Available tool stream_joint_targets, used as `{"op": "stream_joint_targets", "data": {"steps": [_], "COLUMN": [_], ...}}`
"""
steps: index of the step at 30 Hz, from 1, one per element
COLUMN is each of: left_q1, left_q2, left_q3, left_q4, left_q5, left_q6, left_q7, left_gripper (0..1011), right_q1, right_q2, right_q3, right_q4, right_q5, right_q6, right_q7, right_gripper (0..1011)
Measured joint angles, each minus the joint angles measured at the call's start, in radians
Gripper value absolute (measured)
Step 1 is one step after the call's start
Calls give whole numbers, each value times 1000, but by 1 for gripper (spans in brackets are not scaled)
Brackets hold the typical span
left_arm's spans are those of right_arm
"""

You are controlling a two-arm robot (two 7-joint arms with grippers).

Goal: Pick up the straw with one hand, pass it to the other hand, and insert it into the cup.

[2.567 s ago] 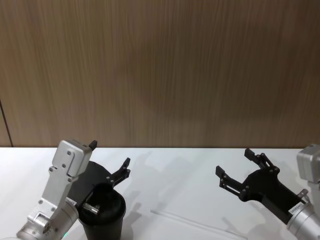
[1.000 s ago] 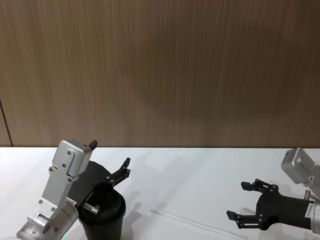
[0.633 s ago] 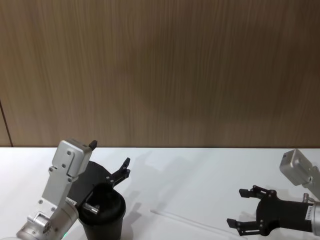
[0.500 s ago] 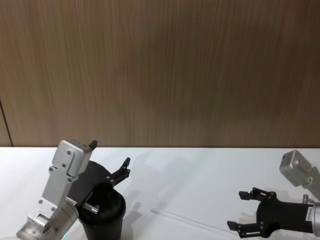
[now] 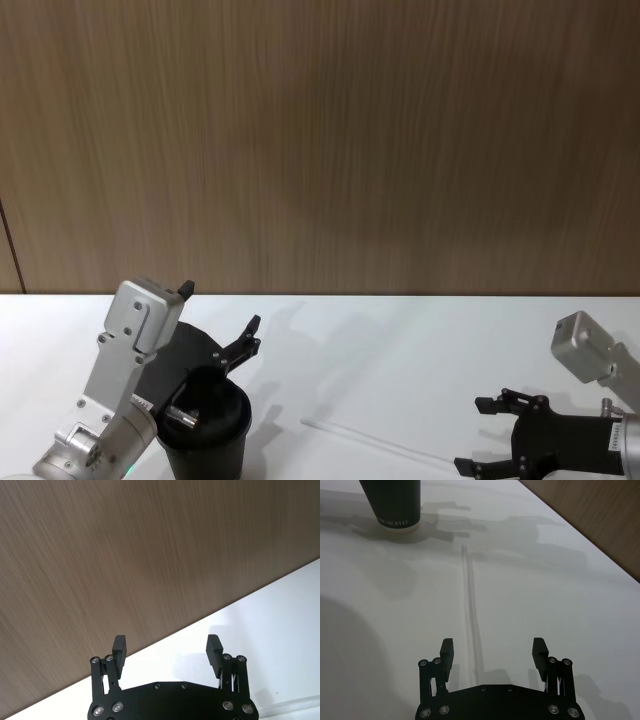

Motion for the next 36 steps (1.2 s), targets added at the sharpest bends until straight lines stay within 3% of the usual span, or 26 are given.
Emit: {"op": "stream_joint_targets", "data": {"steps": [36], "left_q1": [0], "left_q2": [0], "left_q3": [0], "left_q4": [0], "left_q5": [0], "left_q6": [0], "left_q7": [0], "left_gripper": [1003], "right_q1": [34], "right_q2": [-19], "right_q3": [-73], "right_q4": [56], "right_q5": [-15], "right_q6": [-10], "right_q7": [1], "right_gripper": [1000]}}
